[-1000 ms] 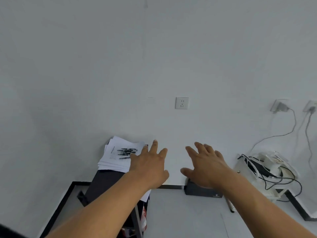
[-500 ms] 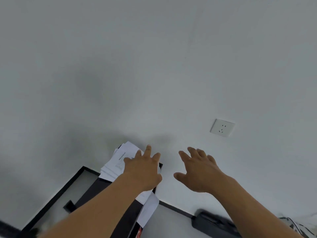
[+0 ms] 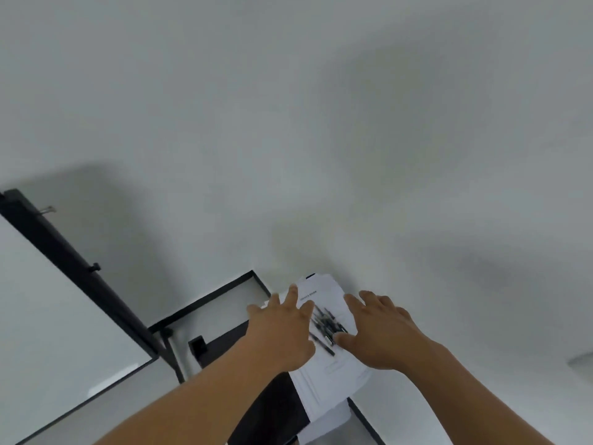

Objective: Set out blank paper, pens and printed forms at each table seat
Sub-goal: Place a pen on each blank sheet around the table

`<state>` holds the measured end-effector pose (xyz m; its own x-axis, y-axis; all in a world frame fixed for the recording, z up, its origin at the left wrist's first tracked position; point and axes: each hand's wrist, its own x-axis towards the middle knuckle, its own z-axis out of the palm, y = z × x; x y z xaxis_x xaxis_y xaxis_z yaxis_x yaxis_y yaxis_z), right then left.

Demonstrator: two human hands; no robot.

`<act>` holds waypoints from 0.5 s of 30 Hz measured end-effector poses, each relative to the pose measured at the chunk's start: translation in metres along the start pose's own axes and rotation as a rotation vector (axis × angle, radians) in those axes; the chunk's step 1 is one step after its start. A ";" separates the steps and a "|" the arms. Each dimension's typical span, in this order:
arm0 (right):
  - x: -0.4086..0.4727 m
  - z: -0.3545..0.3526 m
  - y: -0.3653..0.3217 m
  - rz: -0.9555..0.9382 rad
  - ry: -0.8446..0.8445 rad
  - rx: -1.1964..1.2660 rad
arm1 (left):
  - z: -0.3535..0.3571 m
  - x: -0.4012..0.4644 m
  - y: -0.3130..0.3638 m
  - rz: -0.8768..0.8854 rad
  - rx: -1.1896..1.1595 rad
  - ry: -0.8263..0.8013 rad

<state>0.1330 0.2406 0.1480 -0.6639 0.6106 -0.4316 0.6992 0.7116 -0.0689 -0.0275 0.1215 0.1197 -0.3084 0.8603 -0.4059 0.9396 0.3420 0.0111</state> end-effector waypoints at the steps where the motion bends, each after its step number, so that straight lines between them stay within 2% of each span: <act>1: 0.013 0.005 0.003 -0.030 -0.022 -0.013 | 0.005 0.003 -0.001 -0.034 -0.011 -0.014; 6: 0.072 0.033 0.027 -0.154 -0.149 -0.051 | 0.030 0.017 0.007 -0.206 -0.120 -0.057; 15: 0.137 0.091 0.042 -0.171 -0.271 0.024 | 0.078 0.037 0.038 -0.359 -0.266 -0.198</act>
<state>0.0958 0.3229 0.0046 -0.6801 0.3656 -0.6355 0.5917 0.7855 -0.1813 0.0083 0.1373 0.0340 -0.5475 0.5910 -0.5923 0.7009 0.7106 0.0612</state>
